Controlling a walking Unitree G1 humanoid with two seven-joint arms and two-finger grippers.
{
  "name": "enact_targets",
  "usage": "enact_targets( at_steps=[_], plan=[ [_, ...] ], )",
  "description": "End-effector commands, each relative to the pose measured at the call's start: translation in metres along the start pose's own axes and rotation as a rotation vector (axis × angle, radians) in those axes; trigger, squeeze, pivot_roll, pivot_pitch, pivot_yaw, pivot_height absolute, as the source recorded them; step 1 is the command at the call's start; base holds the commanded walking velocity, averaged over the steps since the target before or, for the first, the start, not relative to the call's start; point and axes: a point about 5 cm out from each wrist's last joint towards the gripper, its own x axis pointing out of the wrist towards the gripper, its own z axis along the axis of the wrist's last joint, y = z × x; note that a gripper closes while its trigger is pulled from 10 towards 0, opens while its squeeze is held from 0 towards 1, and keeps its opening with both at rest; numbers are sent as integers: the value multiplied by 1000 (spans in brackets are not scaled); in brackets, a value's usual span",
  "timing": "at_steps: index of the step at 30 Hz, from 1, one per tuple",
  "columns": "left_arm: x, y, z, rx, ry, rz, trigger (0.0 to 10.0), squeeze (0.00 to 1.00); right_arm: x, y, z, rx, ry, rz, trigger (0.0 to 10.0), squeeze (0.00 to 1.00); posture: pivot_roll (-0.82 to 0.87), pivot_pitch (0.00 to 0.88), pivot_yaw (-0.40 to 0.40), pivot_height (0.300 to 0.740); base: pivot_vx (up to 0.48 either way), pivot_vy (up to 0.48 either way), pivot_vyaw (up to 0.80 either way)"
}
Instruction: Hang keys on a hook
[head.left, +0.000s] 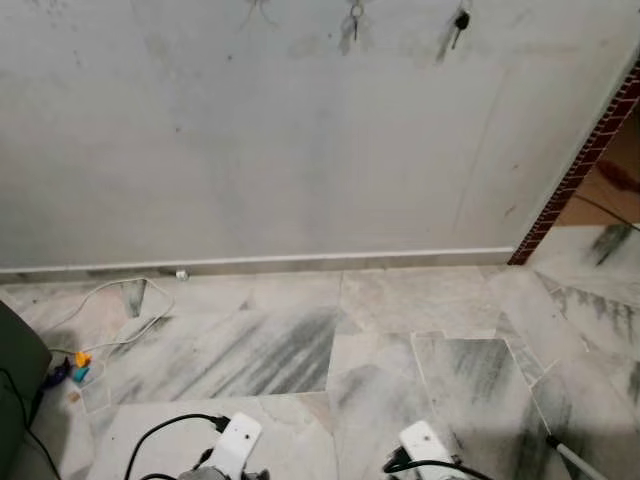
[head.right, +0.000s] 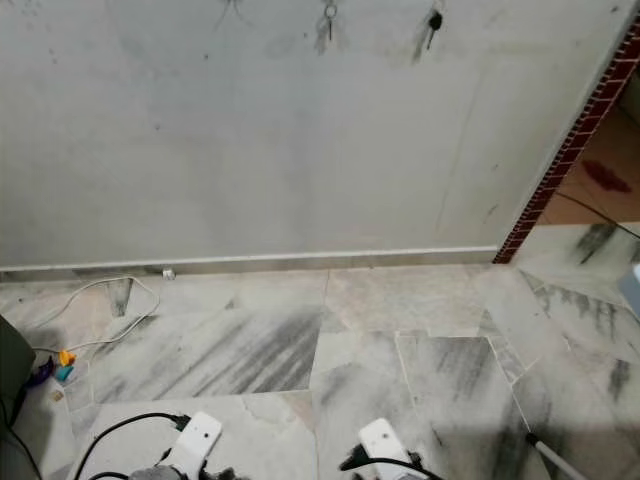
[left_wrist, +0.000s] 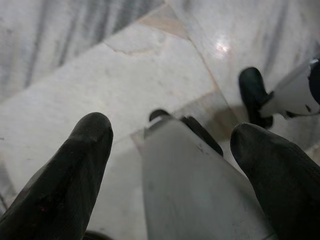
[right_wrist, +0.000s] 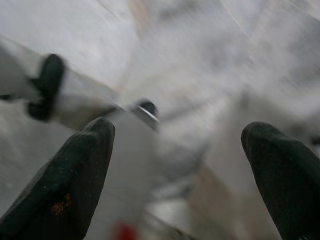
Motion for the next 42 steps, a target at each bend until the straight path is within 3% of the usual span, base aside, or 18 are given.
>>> enact_targets(
  at_steps=[1, 7, 14, 20, 28, 30, 31, 32, 33, 37, 38, 39, 42],
  plan=[
    [-3, 5, -15, 0, 52, 13, 10000, 0, 0, 15, -12, 13, 59, 48, 10000, 0, -29, 96, 11, 740, 0, 0, 0],
    [-3, 5, -14, 2, 53, 13, 10000, 0, 6, 33, 4, 6, 39, 68, 10000, 0, -32, 96, 11, 740, 0, 0, 0],
    [-3, 5, -14, 8, 55, 13, 10000, 0, 8, 72, 12, 30, 9, 98, 10000, 0, -49, 104, 19, 740, 0, 0, 0],
    [-3, 7, -11, 26, 14, 49, 10000, 0, 8, 78, 13, 29, 5, 93, 10000, 0, -70, 108, 24, 740, 0, 0, 0],
    [-5, 7, 0, 59, -129, 81, 10000, 0, 8, 76, 27, 79, -92, -17, 10000, 0, -77, 129, 20, 740, 0, 0, 0],
    [-8, 30, 38, 49, -281, 101, 10000, 0, 5, 10, 33, 103, -147, -110, 10000, 0, -77, 135, 23, 740, 0, 0, 0],
    [-8, 30, 38, 49, -281, 101, 10000, 0, 5, 10, 33, 103, -147, -110, 10000, 0, -77, 135, 23, 740, 0, 0, 0],
    [-11, 37, 53, 42, -348, 104, 10000, 0, 1, -16, 38, 119, -181, -145, 10000, 0, -79, 139, 25, 740, 0, 0, 0],
    [-19, 47, 77, 29, -502, 130, 10000, 0, -9, -51, 60, 155, -332, -219, 10000, 0, -79, 150, 30, 740, 0, 0, 0],
    [-34, 56, 99, 16, -686, 169, 10000, 0, -27, -64, 96, 172, -589, -301, 10000, 0, -86, 162, 37, 740, 0, 0, 0],
    [-37, 57, 103, 19, -717, 179, 10000, 0, -30, -64, 100, 173, -619, -310, 10000, 0, -86, 162, 37, 740, 0, 0, 0],
    [-54, 57, 119, 12, -821, 192, 10000, 0, -43, -60, 113, 184, -711, -346, 10000, 0, -91, 170, 37, 740, 0, 0, 0],
    [-67, 55, 127, 14, -893, 200, 10000, 0, -56, -55, 124, 198, -787, -364, 10000, 0, -96, 175, 35, 740, 0, 0, 0]
  ],
)
